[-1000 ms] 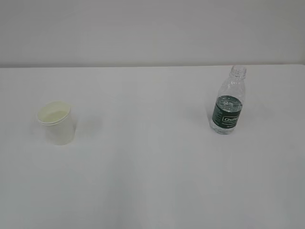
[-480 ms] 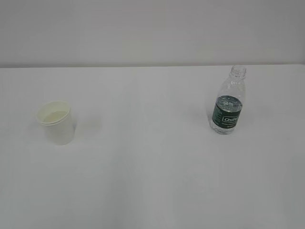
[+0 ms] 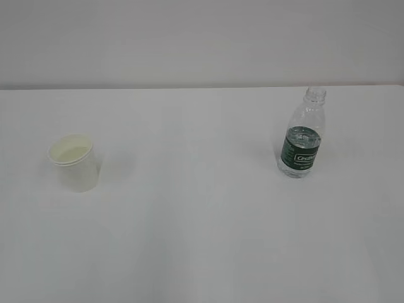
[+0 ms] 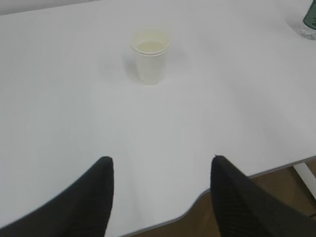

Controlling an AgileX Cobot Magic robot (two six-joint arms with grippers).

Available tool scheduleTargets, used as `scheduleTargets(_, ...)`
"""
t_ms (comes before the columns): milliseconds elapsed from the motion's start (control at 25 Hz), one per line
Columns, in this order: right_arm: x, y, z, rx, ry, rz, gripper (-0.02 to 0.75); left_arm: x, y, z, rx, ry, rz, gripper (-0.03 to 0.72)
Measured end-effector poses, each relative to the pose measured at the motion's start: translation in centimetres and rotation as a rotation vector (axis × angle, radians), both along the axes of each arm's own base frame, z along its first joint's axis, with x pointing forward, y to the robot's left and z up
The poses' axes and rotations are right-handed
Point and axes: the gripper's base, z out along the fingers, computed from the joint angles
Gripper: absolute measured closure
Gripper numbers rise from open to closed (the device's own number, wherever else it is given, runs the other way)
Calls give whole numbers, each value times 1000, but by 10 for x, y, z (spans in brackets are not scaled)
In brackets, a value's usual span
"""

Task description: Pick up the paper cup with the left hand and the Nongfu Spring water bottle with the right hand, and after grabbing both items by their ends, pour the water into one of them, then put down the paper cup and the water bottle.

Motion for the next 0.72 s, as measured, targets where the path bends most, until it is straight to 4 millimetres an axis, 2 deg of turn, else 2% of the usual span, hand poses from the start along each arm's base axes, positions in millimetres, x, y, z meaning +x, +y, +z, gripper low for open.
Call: scheduleTargets(720, 0, 0, 0, -3, -1, 0, 149, 1, 0, -1, 4, -6, 4, 246)
